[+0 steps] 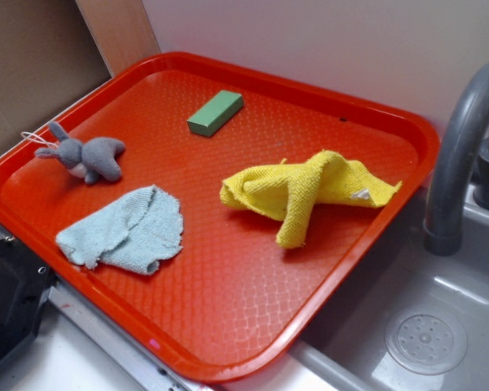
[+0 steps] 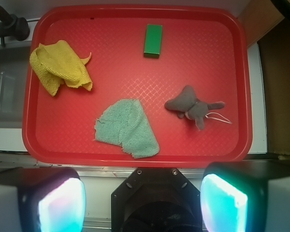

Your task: Grab the gray animal.

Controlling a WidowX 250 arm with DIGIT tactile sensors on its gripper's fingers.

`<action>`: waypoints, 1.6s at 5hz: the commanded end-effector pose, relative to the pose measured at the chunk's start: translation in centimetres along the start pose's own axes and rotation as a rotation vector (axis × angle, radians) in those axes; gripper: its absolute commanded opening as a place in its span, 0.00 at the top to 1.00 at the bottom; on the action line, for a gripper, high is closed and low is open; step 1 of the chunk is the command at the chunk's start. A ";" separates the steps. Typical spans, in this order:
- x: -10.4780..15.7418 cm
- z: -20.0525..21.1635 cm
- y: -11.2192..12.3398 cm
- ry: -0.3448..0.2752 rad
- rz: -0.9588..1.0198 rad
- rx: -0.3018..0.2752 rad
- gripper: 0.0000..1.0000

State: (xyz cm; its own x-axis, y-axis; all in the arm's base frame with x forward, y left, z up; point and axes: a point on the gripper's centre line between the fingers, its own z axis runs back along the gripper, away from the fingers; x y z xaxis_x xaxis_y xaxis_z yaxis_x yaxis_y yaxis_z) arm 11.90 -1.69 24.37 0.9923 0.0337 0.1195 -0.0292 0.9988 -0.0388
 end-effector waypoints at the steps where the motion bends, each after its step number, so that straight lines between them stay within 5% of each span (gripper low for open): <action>1: 0.0 0.0 0.0 0.000 0.000 0.000 0.00; 2: 1.7 -2.4 2.2 -0.084 -0.254 0.007 0.00; 3: 3.1 -4.8 4.3 -0.086 -0.513 0.041 0.00; 5: 5.1 -10.7 8.9 0.008 -0.674 0.097 0.00; 8: 5.6 -18.7 9.1 0.184 -0.698 0.155 0.00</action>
State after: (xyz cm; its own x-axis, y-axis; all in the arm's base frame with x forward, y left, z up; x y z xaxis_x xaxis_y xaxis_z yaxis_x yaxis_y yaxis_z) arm 18.87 7.04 5.43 0.8000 -0.5868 -0.1252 0.5987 0.7946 0.1010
